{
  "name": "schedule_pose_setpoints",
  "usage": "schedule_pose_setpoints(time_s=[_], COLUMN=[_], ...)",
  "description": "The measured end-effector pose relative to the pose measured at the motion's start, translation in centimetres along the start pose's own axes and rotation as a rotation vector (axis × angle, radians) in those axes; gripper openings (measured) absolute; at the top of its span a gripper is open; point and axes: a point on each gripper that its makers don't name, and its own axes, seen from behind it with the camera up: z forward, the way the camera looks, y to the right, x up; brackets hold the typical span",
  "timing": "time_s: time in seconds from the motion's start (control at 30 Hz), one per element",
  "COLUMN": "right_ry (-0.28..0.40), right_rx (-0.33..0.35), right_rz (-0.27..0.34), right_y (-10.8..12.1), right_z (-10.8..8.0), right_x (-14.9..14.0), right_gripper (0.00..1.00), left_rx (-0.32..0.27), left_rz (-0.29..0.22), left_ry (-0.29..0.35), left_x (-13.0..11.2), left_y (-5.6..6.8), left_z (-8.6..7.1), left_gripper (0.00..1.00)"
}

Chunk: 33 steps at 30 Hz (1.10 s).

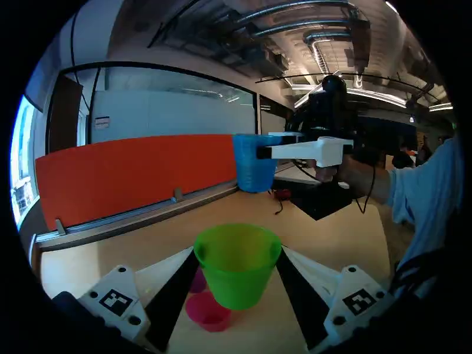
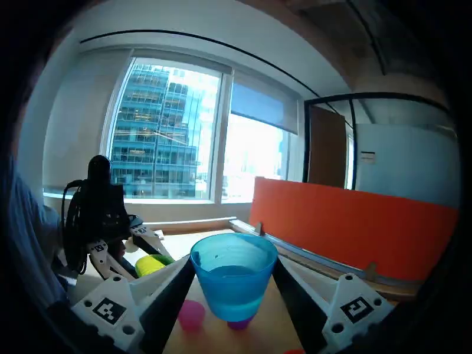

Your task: Pour water

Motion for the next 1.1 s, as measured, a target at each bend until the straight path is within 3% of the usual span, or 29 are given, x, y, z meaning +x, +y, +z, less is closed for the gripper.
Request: schedule_pose_setpoints(time_s=[0.5, 1.1], right_ry=[0.014, 0.022], right_rx=[0.007, -0.005], right_rz=[-0.117, -0.332], right_y=[0.2, 0.5], right_z=[0.4, 1.0], right_x=[3.6, 6.5], right_gripper=[0.91, 0.91], left_rx=[-0.018, -0.031], left_rz=[-0.005, -0.001], left_ry=[0.026, 0.035], left_x=[0.8, 1.3], left_y=[1.1, 2.0], left_z=[0.7, 1.1], left_gripper=[0.88, 0.88])
